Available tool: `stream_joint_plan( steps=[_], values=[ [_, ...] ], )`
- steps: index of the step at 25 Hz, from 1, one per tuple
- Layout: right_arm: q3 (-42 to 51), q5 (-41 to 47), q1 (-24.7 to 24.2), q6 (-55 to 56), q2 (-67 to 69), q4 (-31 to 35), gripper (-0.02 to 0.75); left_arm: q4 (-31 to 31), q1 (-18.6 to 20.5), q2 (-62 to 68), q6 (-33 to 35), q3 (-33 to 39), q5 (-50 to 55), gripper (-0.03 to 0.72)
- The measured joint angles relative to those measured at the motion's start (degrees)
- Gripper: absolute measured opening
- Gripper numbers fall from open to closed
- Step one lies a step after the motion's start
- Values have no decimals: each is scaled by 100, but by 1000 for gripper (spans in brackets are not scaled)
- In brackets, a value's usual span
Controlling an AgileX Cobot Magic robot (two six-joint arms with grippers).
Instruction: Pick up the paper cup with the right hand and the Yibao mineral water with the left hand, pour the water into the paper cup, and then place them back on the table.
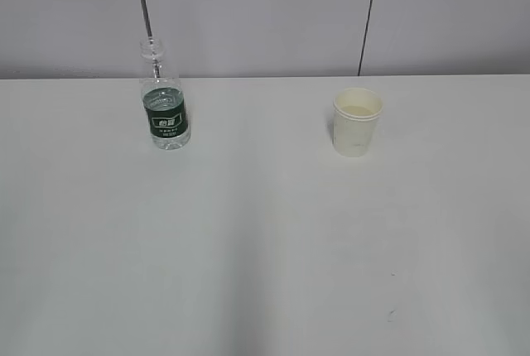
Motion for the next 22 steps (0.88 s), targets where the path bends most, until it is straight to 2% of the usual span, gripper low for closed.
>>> stream_joint_plan(
  steps=[22],
  values=[
    [0,0,0,0,0,0,438,0,0,0,0,0,0,269]
  ],
)
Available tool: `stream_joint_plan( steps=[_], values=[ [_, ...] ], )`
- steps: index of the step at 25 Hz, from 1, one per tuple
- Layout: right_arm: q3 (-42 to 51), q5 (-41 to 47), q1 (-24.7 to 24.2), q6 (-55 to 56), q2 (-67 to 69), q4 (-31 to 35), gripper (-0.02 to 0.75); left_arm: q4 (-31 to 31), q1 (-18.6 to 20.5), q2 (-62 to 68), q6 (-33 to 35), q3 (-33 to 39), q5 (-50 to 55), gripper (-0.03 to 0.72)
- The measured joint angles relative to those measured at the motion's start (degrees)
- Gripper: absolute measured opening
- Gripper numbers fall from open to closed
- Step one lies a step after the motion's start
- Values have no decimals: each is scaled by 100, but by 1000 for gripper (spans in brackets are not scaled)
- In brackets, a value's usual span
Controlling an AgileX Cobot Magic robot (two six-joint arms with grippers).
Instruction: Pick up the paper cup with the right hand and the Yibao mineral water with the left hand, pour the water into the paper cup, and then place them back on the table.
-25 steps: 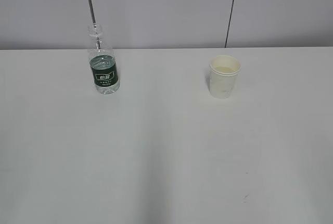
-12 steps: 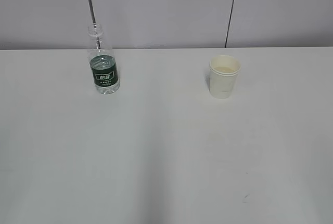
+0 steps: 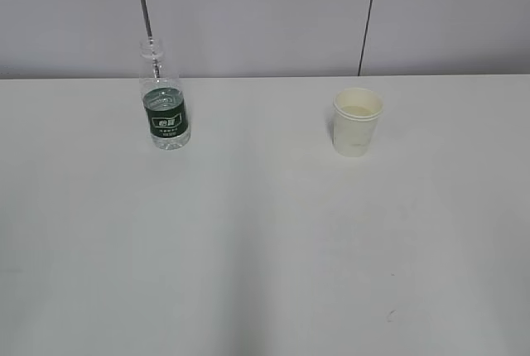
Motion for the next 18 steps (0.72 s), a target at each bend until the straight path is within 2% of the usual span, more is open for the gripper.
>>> stream_joint_plan(
  steps=[18],
  values=[
    [0,0,0,0,0,0,438,0,0,0,0,0,0,269]
  ],
)
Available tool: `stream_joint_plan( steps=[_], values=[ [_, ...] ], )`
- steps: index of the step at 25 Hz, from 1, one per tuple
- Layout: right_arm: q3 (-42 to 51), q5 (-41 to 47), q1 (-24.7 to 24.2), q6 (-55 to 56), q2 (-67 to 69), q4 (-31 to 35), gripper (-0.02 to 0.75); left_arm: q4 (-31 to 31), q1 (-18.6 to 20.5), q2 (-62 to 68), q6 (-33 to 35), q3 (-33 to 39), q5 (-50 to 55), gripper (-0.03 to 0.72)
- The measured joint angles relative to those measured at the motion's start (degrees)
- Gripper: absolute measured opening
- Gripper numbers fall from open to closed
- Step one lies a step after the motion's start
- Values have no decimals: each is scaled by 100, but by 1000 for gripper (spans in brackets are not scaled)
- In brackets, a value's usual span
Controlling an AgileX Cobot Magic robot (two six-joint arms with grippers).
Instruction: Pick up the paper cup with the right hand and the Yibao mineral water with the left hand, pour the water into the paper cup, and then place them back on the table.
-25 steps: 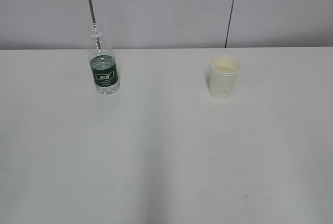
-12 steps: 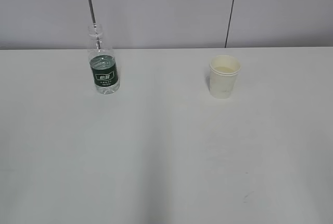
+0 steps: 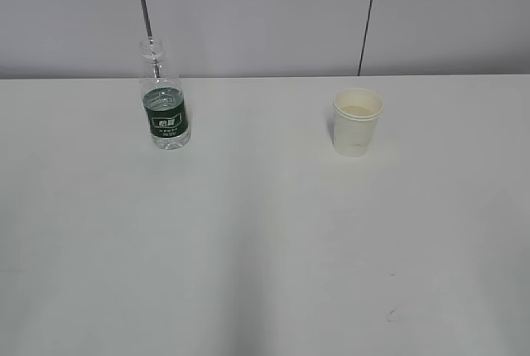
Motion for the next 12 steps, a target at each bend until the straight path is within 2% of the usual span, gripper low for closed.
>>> stream_joint_plan(
  steps=[12],
  values=[
    [0,0,0,0,0,0,438,0,0,0,0,0,0,269]
  ],
)
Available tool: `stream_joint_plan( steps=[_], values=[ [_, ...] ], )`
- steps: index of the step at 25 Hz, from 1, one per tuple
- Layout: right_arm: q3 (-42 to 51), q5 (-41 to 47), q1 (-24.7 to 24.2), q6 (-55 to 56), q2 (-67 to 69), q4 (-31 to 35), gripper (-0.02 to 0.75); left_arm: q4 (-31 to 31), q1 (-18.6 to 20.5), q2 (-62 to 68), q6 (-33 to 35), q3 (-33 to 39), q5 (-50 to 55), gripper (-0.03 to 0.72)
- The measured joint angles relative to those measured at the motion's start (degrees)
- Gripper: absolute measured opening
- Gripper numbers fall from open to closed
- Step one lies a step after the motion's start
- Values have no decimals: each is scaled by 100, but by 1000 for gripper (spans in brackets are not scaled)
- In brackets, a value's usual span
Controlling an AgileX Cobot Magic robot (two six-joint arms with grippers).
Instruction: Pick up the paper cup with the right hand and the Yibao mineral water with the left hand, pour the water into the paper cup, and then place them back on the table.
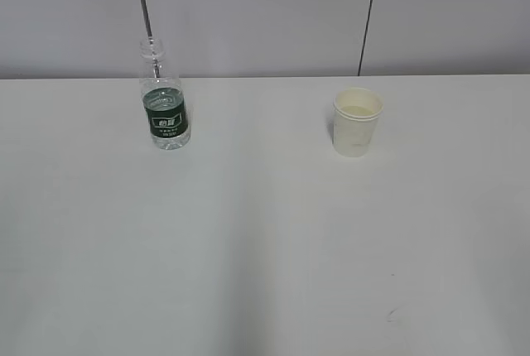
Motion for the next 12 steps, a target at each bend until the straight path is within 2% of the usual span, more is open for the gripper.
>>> stream_joint_plan(
  steps=[12],
  values=[
    [0,0,0,0,0,0,438,0,0,0,0,0,0,269]
  ],
)
